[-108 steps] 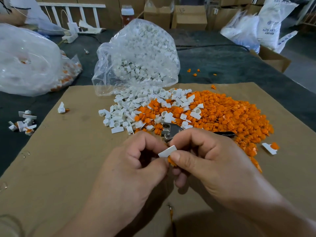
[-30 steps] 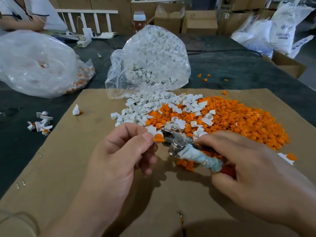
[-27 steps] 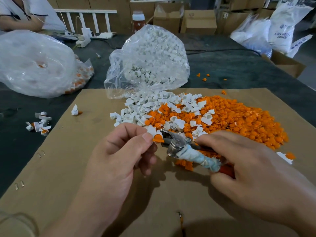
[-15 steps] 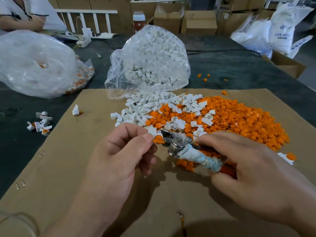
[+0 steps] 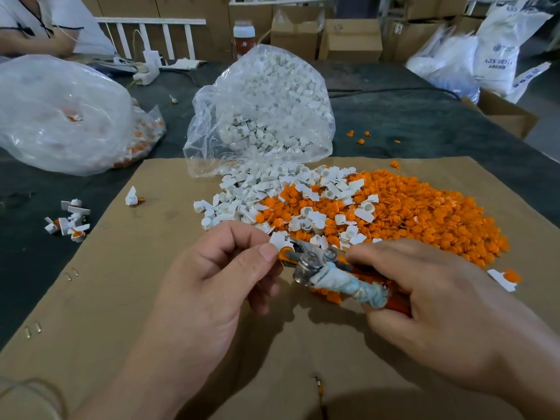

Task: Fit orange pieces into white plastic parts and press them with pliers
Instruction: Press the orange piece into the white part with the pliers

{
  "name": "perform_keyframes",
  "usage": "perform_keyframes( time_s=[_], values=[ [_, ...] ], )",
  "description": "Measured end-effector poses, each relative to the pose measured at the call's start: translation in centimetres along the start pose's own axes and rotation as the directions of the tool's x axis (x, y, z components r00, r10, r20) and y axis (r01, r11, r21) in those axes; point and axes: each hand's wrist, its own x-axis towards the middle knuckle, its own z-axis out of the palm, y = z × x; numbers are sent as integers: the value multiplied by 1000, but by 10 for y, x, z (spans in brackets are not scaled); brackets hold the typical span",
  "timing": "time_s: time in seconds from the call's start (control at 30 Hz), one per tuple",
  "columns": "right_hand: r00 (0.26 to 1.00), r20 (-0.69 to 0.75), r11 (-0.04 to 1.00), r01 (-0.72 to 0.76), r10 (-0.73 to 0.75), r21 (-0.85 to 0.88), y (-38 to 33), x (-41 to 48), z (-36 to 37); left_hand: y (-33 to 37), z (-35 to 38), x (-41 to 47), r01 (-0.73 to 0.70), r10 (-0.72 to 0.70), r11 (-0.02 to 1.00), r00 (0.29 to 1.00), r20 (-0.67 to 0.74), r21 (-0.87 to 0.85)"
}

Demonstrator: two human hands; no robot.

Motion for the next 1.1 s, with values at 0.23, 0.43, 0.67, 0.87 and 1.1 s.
perform_keyframes(
  time_s=[0.23, 0.43, 0.67, 0.87, 1.1],
  values=[
    [999, 18, 996, -35, 36, -80, -9, -2, -2, -2, 1, 0, -17, 17, 1000, 1000, 4, -18],
    [999, 29, 995, -42, 45, -91, -15, -1, -4, 0, 1, -1, -33, 32, 999, 999, -17, -24],
    [992, -122, 998, -32, 26, -49, -15, -1, 6, -1, -1, -1, -77, 75, 997, 994, -80, -23],
    [981, -135, 949, -175, 143, -264, 4, 9, 13, -3, -6, 4, 117, -126, 991, 980, -155, -69],
    [973, -60, 911, -231, 224, -340, 8, 16, 22, -5, 3, 0, 307, -308, 946, 951, 2, -108]
  ],
)
